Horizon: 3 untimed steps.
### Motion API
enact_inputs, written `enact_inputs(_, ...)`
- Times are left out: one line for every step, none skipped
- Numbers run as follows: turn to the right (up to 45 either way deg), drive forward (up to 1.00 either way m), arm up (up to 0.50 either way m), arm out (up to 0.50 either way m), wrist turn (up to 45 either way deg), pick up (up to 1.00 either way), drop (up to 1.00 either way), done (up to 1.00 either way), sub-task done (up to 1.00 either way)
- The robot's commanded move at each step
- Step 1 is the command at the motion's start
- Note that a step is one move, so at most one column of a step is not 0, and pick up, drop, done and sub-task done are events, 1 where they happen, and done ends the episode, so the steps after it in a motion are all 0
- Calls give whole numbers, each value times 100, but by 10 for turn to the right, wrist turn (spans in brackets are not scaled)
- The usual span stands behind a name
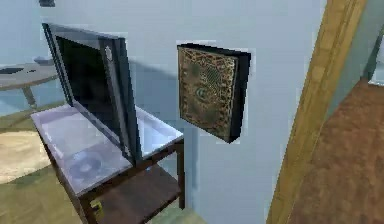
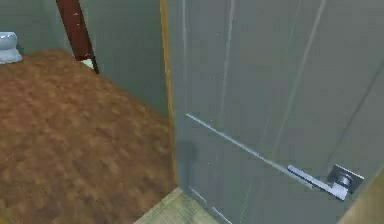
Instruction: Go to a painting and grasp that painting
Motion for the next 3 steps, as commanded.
enact_inputs(-450,0,0,0,0,0,0,0,0)
enact_inputs(-360,0,0,0,0,0,0,0,0)
enact_inputs(-30,0,0,0,0,0,0,0,0)
